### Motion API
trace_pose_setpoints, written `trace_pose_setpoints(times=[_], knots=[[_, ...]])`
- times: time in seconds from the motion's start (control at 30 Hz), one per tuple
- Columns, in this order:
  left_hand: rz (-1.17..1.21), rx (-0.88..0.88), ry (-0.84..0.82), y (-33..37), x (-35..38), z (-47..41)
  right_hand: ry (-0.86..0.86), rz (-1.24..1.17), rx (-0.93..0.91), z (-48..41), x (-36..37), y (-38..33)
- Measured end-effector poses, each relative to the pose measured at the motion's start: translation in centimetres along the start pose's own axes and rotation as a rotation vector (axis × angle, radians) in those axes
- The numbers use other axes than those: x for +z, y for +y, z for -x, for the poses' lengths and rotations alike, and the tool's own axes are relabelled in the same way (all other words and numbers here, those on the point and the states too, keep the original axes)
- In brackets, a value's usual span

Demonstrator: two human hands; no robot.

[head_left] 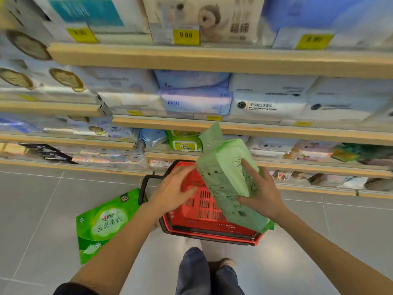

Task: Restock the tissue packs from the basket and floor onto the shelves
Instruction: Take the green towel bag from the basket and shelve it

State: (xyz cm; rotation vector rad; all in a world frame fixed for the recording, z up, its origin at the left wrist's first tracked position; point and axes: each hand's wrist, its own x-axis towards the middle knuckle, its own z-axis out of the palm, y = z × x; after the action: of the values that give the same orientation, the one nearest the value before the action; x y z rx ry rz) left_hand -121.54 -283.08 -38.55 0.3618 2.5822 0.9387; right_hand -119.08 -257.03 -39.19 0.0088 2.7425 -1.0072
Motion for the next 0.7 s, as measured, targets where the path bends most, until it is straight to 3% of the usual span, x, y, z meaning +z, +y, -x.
trace_pose_setpoints(times=[0.3, 0.5, 0.7], knots=[[-0.038, 0.123, 0.068, 6.1, -5.5, 3.8, 0.104, -0.316, 0.020, 3.9, -7.5, -5.6], [-0.021, 0.255, 0.062, 9.0, -9.8, 5.9, 0.117, -0.885, 0.112, 7.8, -10.8, -10.2], [0.123, 0.323, 0.094, 11.9, -14.7, 9.1, 0.088, -1.079, 0.040, 10.9, -12.1, -14.5]])
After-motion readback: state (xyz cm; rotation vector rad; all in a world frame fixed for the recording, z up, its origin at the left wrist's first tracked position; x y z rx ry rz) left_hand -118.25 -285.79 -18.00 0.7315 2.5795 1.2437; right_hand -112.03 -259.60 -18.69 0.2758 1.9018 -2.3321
